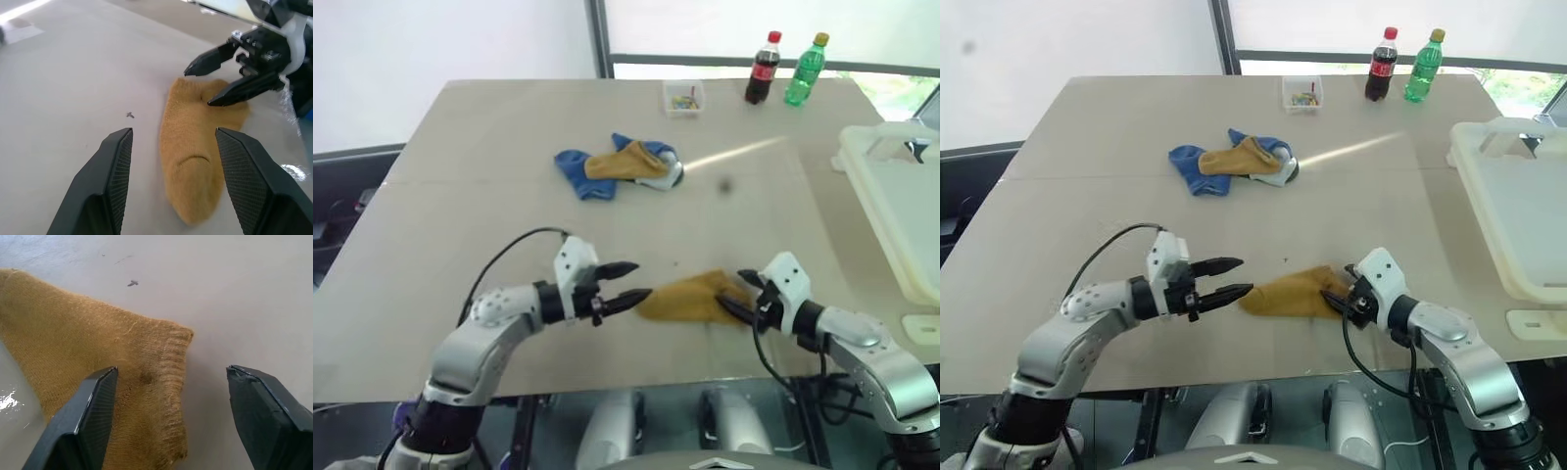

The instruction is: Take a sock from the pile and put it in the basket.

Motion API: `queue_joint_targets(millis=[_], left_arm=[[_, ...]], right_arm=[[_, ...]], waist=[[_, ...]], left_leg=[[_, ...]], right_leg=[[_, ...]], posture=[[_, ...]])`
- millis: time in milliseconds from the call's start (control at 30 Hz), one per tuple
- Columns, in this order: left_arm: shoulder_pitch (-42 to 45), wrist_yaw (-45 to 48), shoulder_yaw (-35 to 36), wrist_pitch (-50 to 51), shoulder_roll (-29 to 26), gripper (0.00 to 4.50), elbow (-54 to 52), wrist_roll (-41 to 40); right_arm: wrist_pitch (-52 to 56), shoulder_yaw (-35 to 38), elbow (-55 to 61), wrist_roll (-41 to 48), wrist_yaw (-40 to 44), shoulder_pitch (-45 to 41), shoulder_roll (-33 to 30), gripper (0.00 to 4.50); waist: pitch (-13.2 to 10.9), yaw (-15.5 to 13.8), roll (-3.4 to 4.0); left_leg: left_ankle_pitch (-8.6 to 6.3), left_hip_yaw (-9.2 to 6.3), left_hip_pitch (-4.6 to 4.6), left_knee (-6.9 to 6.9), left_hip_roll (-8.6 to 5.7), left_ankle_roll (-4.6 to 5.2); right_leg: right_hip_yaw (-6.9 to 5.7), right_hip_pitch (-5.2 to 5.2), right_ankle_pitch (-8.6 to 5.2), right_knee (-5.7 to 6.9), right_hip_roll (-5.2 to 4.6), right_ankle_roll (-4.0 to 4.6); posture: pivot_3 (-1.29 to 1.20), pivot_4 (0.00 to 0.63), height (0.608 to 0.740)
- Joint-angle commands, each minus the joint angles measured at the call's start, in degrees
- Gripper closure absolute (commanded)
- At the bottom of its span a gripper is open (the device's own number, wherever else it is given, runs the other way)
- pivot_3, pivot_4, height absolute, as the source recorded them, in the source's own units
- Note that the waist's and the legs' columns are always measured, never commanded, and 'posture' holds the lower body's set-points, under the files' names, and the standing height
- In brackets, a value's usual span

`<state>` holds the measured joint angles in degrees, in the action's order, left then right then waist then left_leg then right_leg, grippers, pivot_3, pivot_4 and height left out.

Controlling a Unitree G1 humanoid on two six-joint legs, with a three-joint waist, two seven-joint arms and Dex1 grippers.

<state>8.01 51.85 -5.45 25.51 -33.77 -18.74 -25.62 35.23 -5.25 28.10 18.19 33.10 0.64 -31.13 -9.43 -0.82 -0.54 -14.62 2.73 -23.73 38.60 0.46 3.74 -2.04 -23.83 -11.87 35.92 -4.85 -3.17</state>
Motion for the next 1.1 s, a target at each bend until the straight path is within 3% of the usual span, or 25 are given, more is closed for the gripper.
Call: queue_joint_targets(millis=[33,200,333,400,567,667,867,1000,1100], left_arm=[[2.5,-2.8,-7.3,-5.4,2.4,1.70,5.9,9.6],[2.4,-5.6,-7.0,-5.6,5.1,1.70,7.2,11.0],[2.0,-5.6,-2.8,-5.8,7.8,1.70,4.7,5.4],[1.8,-6.9,1.3,-5.3,9.9,1.70,3.2,1.4],[0.6,-11.9,9.1,-4.9,11.9,1.70,-0.1,-2.9],[-0.2,-18.1,12.7,-5.3,12.1,1.70,-0.9,-0.4],[-1.0,-27.6,15.0,-4.8,12.8,1.70,-3.6,3.6],[-1.6,-33.1,14.9,-2.2,12.8,1.70,-5.6,7.0],[1.2,-34.6,14.5,1.1,12.9,1.70,-4.8,6.6]], right_arm=[[-1.5,1.5,1.3,-0.1,0.3,-0.7,-0.6,1.17],[-1.0,4.3,3.9,2.6,1.2,-1.3,-1.1,1.17],[1.2,8.3,4.3,8.6,2.0,-5.4,0.0,1.17],[2.7,9.0,0.7,10.9,1.9,-12.2,1.4,1.17],[-3.1,3.2,-19.3,2.2,-1.1,-29.9,5.8,1.17],[-14.9,-1.3,-41.8,-5.9,-2.4,-42.4,11.3,1.17],[-33.6,-1.0,-77.7,-12.3,-5.7,-60.1,21.2,1.17],[-41.0,-0.1,-86.7,-13.7,-4.4,-64.3,24.0,1.17],[-45.1,0.1,-81.1,-11.7,3.4,-60.9,23.8,1.17]], waist=[[0.0,0.0,0.00],[0.0,0.0,-0.01],[0.0,0.1,-0.01],[0.0,0.2,-0.01],[0.0,0.9,-0.03],[0.0,1.2,-0.02],[-0.1,1.7,0.00],[-0.1,1.4,0.00],[-0.1,1.5,0.01]], left_leg=[[0.00,0.00,0.02,0.00,-0.03,0.00],[0.00,-0.04,0.01,0.00,0.02,0.01],[0.00,-0.02,0.01,0.02,0.05,0.01],[0.00,-0.03,0.00,0.06,0.07,0.01],[0.00,-0.05,0.04,0.20,0.13,0.01],[0.01,-0.03,0.00,0.22,0.05,0.00],[0.16,0.01,-0.08,0.18,-0.03,-0.25],[0.16,0.00,-0.11,-0.05,-0.06,-0.26],[0.16,0.02,-0.12,-0.08,-0.09,-0.26]], right_leg=[[0.00,0.03,0.01,0.00,0.00,-0.02],[-0.01,0.02,0.06,0.00,0.01,-0.10],[0.02,0.01,0.04,0.00,0.00,-0.07],[0.01,0.02,0.06,0.01,-0.01,-0.08],[-0.01,0.03,0.07,0.15,0.05,-0.03],[-0.02,0.02,0.15,0.19,0.04,-0.16],[0.04,-0.09,0.16,0.24,0.04,-0.18],[0.02,-0.10,0.16,0.02,-0.06,-0.18],[0.02,-0.10,0.16,-0.01,-0.09,-0.18]], posture=[[0.00,0.150,0.732],[0.00,0.150,0.732],[0.00,0.150,0.732],[0.00,0.150,0.732],[0.00,0.150,0.732],[0.00,0.150,0.732],[0.00,0.150,0.732],[0.00,0.150,0.732],[0.00,0.150,0.732]])
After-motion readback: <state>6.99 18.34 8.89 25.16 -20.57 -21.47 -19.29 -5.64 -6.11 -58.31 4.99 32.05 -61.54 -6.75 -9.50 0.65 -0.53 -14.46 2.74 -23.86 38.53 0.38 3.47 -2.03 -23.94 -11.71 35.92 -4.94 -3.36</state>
